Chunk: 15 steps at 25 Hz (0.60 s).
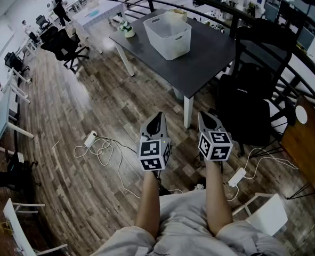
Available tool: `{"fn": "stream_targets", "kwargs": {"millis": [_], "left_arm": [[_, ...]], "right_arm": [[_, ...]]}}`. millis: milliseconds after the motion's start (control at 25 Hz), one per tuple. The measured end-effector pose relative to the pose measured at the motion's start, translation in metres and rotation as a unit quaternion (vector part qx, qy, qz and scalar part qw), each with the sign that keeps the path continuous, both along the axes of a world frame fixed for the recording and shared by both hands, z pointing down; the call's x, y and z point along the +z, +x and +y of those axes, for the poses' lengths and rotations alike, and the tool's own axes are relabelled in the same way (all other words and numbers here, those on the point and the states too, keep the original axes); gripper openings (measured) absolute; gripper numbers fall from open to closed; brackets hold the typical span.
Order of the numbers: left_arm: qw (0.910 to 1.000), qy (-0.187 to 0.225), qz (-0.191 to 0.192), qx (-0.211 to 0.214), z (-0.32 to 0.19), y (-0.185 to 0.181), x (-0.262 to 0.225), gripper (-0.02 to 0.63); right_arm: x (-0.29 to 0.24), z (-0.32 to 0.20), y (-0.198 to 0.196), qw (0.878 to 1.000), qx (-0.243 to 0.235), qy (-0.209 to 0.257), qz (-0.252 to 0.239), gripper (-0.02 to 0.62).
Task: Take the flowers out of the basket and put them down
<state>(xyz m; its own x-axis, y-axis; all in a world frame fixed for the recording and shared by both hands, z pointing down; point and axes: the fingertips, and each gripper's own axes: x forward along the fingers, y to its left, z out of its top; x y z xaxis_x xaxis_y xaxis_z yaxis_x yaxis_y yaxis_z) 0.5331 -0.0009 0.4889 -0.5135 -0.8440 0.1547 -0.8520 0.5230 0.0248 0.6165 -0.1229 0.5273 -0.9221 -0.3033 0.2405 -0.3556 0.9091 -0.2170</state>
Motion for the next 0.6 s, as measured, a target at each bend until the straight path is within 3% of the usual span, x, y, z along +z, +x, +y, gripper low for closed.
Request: {"fn": "stream_targets", "kwargs": {"millis": [360, 600], "left_arm": [[0.9982, -0.006, 0.015, 0.058, 0.036, -0.034, 0.012, 0.015], [0.9965, -0.016, 0.004, 0.082, 0.068, -0.066, 0.010, 0.015]], "right_arm": [[0.013, 0.057, -0.036, 0.999, 0.025, 0.023, 0.038, 0.012], [0.012, 0.085, -0.064, 0.998, 0.058, 0.000, 0.009, 0.014]]}}
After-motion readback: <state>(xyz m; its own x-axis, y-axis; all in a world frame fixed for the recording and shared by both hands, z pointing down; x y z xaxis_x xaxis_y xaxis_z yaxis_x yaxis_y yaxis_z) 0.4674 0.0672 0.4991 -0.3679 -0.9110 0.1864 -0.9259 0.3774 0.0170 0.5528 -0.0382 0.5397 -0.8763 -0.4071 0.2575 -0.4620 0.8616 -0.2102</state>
